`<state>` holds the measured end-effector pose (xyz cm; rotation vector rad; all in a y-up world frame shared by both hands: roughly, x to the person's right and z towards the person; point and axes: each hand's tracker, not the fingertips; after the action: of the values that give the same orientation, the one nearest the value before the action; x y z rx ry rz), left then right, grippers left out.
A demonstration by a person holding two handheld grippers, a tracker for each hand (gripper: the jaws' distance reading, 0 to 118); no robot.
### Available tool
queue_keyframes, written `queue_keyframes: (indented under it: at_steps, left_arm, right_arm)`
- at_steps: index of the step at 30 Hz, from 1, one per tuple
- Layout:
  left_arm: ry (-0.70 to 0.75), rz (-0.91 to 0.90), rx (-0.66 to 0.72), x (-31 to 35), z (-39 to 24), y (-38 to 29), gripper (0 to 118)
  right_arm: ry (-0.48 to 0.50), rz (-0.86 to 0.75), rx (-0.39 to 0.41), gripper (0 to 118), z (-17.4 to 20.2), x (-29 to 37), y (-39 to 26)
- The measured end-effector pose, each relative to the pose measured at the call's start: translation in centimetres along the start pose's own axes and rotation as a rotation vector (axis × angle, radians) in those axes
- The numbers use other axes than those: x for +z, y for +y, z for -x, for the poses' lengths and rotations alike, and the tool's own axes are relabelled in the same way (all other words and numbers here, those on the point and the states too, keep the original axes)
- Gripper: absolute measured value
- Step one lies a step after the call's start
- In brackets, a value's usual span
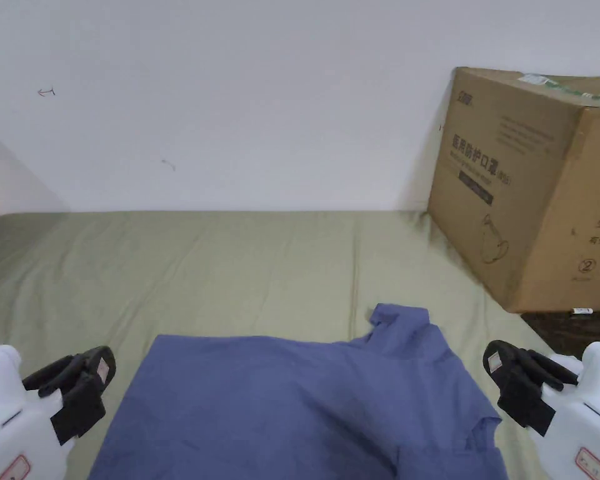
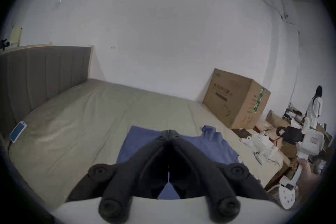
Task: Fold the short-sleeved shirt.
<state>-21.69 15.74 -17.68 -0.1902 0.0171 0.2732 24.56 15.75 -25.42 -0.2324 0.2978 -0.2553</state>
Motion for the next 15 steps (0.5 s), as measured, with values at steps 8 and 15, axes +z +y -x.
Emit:
queue_keyframes:
  at_steps: [8,15]
  left_arm:
    - [0.147,0.692,0.103,-2.5,7.5,-0.7,0]
    - [0.249,0.952,0.12,-2.5,12.2,-9.4,95]
  right_arm:
    - [0.048,0.101,0.03,0,0.1,-0.7,-0.2]
    - [0.049,0.215,0.041,0,-0.8,-1.2,-2.3]
